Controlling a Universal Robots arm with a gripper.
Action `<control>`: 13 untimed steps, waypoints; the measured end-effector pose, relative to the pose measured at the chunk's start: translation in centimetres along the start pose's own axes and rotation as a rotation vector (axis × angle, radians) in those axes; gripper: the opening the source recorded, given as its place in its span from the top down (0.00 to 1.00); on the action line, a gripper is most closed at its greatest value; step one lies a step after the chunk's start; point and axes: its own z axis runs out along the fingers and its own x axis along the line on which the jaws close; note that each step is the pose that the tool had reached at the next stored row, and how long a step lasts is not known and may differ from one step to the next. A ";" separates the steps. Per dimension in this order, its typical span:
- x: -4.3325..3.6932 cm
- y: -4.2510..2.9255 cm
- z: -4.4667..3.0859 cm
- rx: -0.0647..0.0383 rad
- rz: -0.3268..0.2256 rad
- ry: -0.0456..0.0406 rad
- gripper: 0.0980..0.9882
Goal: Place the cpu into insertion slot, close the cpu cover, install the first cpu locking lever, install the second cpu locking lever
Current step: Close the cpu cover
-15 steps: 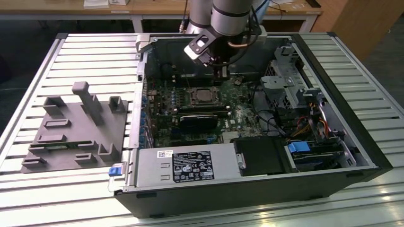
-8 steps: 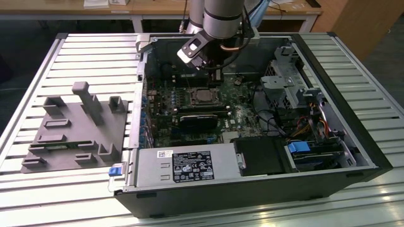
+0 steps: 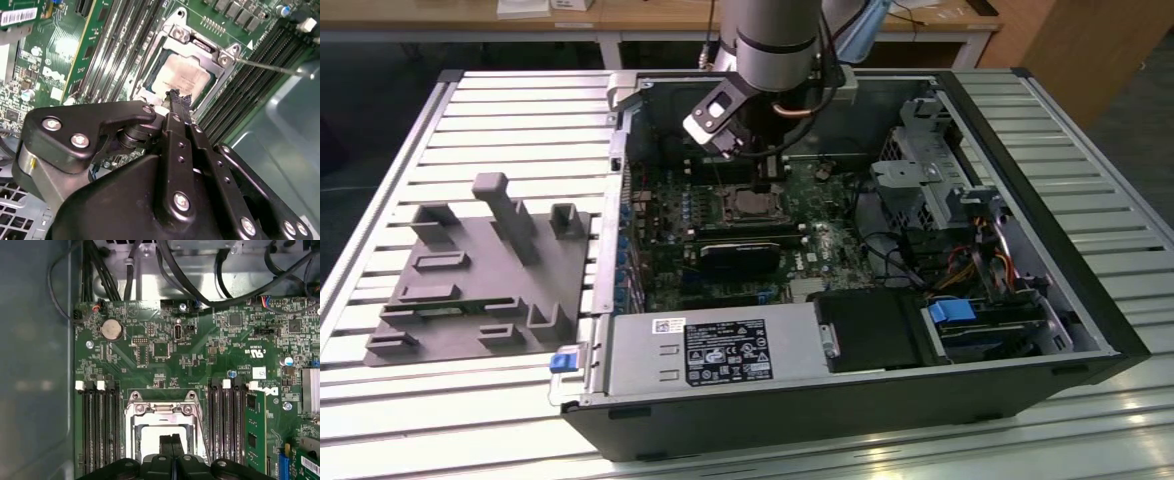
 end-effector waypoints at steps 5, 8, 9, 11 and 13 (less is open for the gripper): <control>-0.08 -0.89 0.31 -0.003 0.000 -0.0001 0.99; -0.08 -0.95 0.33 -0.003 0.000 -0.0002 0.99; -0.08 -0.95 0.33 -0.003 0.000 -0.0002 0.99; -0.08 -0.95 0.34 -0.002 -0.005 0.0001 0.99; -0.08 -0.96 0.34 -0.001 -0.034 0.0010 0.99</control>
